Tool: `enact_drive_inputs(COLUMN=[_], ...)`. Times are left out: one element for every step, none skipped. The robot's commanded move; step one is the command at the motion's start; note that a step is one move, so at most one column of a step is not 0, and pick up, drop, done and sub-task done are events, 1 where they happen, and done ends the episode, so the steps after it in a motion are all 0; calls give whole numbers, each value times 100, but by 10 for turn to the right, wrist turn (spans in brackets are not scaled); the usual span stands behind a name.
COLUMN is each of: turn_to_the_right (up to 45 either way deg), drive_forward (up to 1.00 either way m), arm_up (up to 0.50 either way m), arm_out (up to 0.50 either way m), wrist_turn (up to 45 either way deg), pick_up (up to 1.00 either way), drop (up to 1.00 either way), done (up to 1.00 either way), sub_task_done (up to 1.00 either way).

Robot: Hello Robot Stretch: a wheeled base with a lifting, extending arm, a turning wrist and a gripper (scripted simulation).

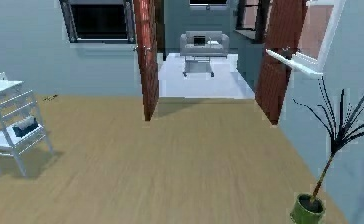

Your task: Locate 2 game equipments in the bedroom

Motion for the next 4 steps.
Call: enact_drive_inputs(turn_to_the_right=[0, -390, 0, 450], drive_forward=[25, 0, 25, 0], arm_up=[0, 0, 0, 0], arm_out=[0, 0, 0, 0], wrist_turn=[0, 0, 0, 0], pick_up=[0, 0, 0, 0], drop=[0, 0, 0, 0], done=[0, 0, 0, 0], sub_task_done=[0, 0, 0, 0])
